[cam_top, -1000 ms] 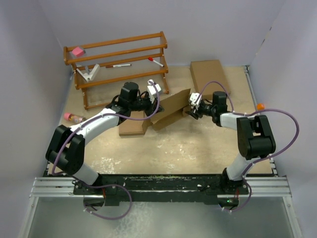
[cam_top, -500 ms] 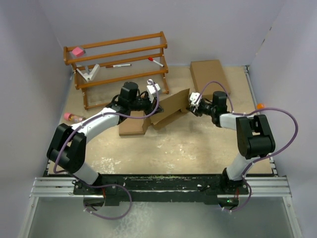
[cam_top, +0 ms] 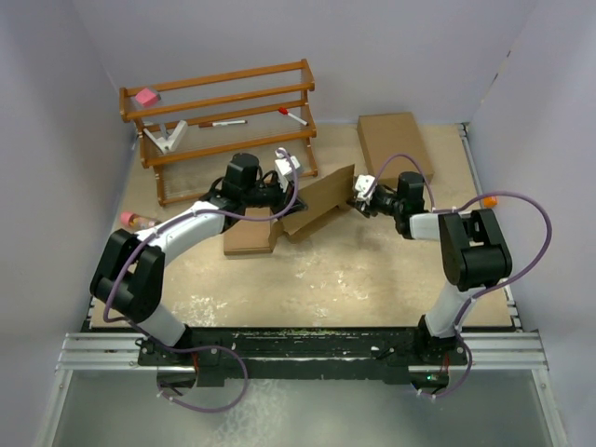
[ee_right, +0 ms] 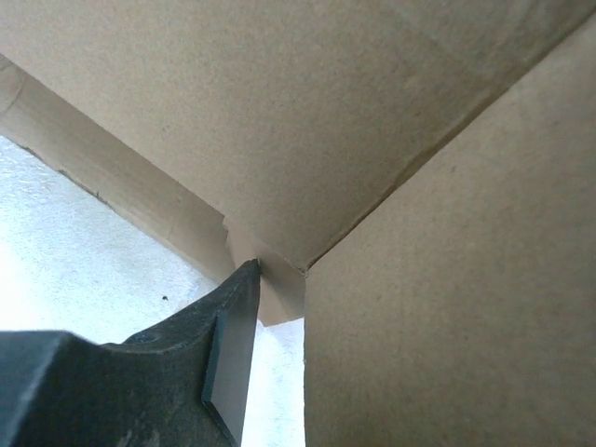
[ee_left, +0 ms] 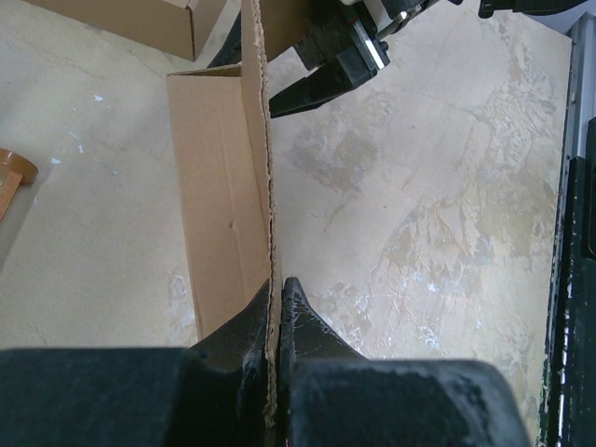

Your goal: Fold the paper box

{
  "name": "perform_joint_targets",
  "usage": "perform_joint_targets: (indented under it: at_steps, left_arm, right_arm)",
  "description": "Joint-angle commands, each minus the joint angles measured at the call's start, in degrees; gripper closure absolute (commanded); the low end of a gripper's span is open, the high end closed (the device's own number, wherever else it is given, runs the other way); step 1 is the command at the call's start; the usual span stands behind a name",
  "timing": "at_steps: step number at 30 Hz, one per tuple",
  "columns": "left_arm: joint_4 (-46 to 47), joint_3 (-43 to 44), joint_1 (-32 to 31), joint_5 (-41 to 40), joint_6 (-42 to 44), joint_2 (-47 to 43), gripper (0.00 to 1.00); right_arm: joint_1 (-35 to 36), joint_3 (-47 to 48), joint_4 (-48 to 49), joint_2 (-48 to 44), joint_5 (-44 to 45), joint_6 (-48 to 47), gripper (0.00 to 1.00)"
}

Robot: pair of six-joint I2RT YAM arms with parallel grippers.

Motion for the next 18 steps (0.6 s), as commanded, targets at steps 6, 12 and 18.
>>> perform_joint_targets:
  at_steps: [6, 12, 18]
  left_arm:
    - [2.5, 1.5, 0.9, 3.1, -1.4, 0.2, 0.96]
    - [3.7, 1.5, 1.4, 3.9, -2.8, 0.4, 0.96]
    - [5.7, 1.3, 1.9, 4.0, -5.1, -0.2, 0.96]
  right_arm:
    - [0.3, 4.2, -1.5, 1.0, -4.1, -5.3, 0.73]
    - [0.2, 5.4, -5.3, 0.8, -5.0, -6.9, 0.94]
    - [0.2, 6.2, -8.9, -2.2, -6.4, -7.1, 1.00]
